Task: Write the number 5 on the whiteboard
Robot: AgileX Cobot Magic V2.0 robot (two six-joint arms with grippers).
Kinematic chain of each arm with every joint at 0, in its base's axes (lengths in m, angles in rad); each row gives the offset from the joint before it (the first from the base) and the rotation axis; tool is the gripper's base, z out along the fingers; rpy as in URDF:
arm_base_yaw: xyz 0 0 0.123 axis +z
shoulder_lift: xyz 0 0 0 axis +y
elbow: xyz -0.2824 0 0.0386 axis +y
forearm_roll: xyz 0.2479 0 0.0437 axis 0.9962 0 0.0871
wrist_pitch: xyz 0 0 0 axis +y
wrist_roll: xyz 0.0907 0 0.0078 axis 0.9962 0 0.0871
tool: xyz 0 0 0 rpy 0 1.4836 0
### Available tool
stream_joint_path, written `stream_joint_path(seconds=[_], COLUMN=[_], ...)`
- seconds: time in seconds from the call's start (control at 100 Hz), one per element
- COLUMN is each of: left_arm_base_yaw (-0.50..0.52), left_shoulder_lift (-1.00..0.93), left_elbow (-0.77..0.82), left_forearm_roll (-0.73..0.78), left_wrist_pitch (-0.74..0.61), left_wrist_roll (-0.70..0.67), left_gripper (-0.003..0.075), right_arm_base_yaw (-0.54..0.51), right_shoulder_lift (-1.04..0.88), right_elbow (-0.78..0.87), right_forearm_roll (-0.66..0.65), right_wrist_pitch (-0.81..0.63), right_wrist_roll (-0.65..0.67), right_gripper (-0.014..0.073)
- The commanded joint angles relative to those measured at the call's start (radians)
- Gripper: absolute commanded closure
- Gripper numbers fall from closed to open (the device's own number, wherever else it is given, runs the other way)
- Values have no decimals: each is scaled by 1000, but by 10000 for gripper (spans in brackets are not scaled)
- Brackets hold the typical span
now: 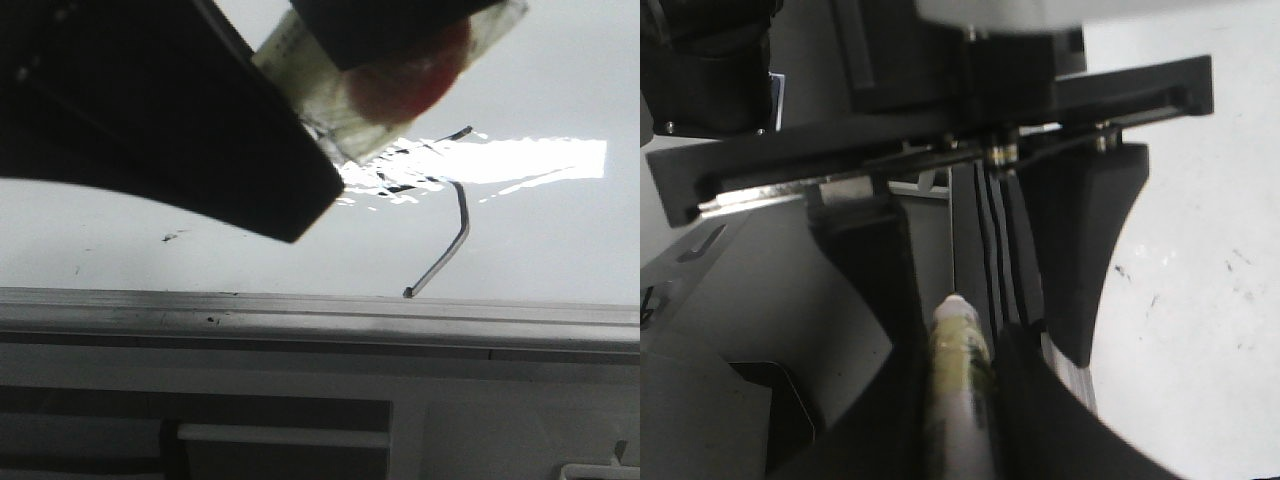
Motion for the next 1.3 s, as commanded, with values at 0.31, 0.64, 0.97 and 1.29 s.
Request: stream_joint_path(seconds=[0.31,0.64,0.97,1.29], left_arm_base_yaw=[-7,-7,55,57], left_shoulder_lift=[-2,-2,-2,87], left_elbow=[-35,-35,39,158], left_forearm_roll=[-26,-34,-131,-255], left_wrist_pitch=[-63,-70,-252,-613], left_wrist_roll=[1,1,-175,-422], left_gripper=[741,741,741,741], right_arm_base_yaw=[22,13,-164,-338], right_shoulder_lift=[-8,-8,-175,-325], right_elbow=[-37,-37,-37,-5], right_forearm_roll=[27,27,27,27], right_wrist_pitch=[-48,-55,-67,-34], right_wrist_roll=[-9,6,87,145], right_gripper=[638,204,202,656])
